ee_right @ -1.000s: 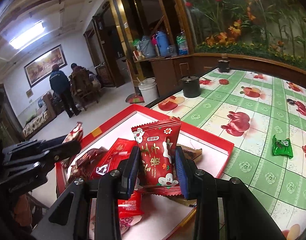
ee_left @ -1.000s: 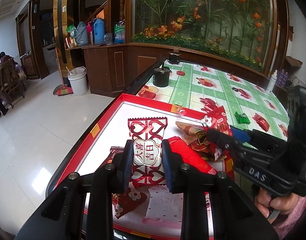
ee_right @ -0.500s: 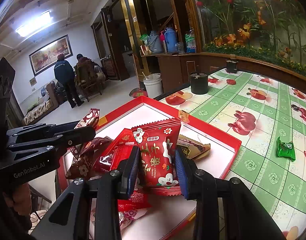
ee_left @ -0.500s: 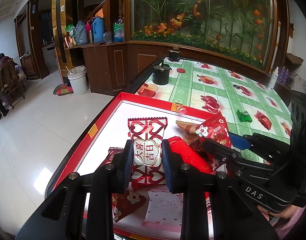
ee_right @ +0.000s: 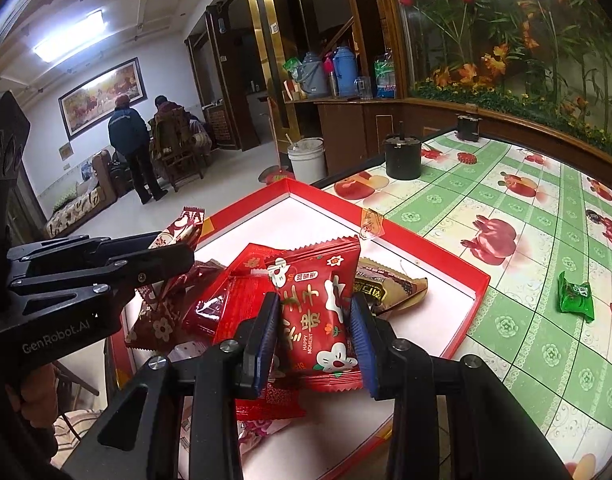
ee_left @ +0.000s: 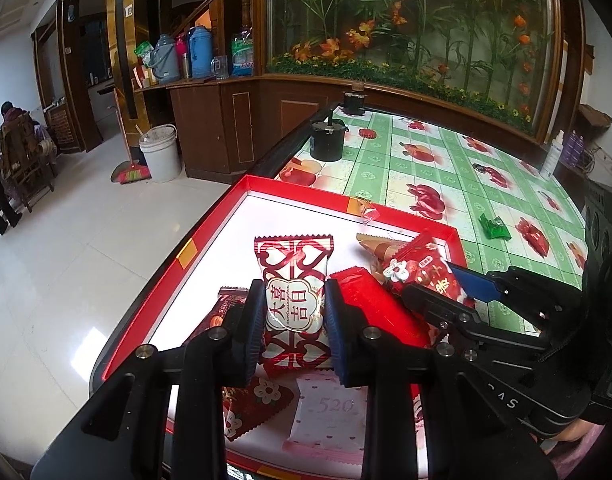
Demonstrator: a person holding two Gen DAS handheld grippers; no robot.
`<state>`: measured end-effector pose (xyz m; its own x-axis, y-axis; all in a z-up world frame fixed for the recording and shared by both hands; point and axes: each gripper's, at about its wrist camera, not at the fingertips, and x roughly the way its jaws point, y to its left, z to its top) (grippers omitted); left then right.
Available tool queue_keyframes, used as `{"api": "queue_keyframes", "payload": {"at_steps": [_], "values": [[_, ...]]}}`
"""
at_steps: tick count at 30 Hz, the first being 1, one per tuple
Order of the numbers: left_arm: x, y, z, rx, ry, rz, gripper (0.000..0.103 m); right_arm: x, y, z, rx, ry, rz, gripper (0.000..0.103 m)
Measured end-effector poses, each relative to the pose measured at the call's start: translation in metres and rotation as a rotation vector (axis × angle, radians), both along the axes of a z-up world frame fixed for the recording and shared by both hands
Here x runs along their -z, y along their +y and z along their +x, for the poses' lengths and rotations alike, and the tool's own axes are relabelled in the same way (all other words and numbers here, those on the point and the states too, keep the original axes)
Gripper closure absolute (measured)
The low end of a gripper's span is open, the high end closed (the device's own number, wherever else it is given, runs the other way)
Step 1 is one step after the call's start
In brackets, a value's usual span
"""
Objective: Organize snacks
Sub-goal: 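Lower both packets into the tray and open both grippers, then grasp the red grape-print packet with the right gripper while the left grasps the green packet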
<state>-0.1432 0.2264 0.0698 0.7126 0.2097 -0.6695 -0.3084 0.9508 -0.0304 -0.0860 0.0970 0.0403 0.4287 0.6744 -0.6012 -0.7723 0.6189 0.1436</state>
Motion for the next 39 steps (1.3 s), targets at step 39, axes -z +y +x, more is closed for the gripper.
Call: {"api": "queue_keyframes", "payload": {"at_steps": [39], "values": [[-0.02, -0.168, 0.131, 0.439, 0.102, 0.235, 0.04, 0.014, -0.274, 0.189, 0.677, 0.299, 0.081, 0.044]]}}
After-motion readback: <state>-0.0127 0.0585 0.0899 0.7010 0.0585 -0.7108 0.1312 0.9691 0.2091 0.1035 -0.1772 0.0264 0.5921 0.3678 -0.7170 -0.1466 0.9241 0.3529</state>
